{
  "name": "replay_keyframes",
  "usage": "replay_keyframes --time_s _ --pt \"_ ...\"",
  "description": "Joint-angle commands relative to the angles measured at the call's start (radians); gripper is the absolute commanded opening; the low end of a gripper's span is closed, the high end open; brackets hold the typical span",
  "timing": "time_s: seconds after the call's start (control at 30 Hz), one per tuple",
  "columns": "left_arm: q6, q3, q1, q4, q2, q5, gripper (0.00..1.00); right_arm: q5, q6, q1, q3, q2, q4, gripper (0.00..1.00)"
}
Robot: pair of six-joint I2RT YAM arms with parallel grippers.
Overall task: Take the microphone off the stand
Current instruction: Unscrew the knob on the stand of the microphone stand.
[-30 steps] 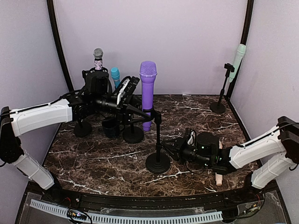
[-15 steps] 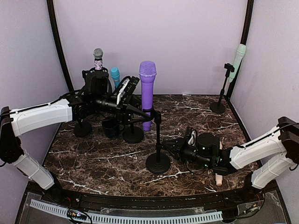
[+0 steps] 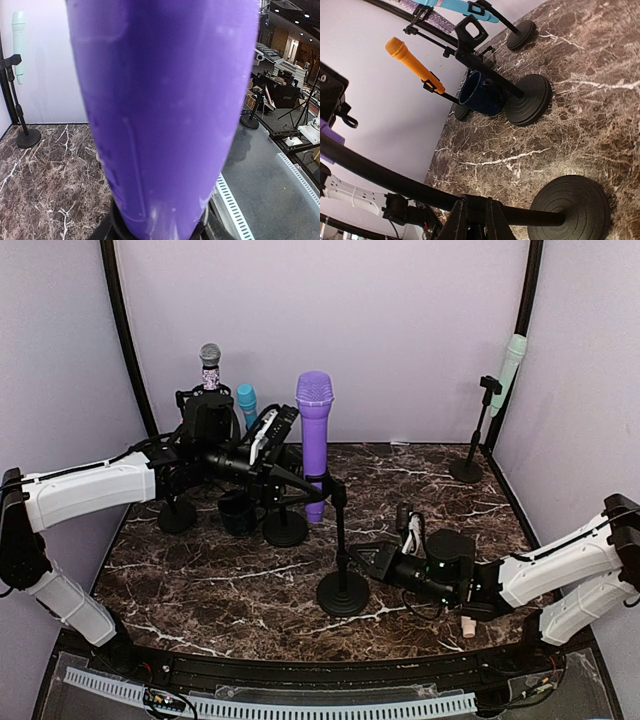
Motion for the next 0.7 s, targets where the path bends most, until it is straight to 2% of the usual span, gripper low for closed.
replay_keyframes --time_s 0.0,0.2,0.4,0.43,0.5,0.67 --pt "0.009 -0.038 0.004 -0.126 0.037 -0.015 0.00 0.002 -0.232 0.026 0.032 -0.028 0.068 0.00" --pt "0.013 -0.038 0.003 -0.134 0.036 -0.015 0.00 -0.017 -0.423 0.066 0.105 -0.002 -0.043 0.01" --pt "0.017 -0.039 0.003 -0.139 0.037 -0.014 0.00 -0.036 -0.519 0.076 0.157 -0.014 -0.168 0.05" --pt "0.018 -0.041 0.003 -0.140 0.037 -0.015 0.00 -0.035 -0.520 0.077 0.159 -0.022 -0.175 0.09" --pt "0.019 -0.042 0.003 -0.142 0.036 -0.014 0.00 -0.029 -0.523 0.076 0.155 -0.041 -0.185 0.22" --pt "0.024 -0.041 0.004 -0.146 0.038 -0.015 0.00 -0.023 -0.518 0.073 0.129 -0.104 -0.189 0.59"
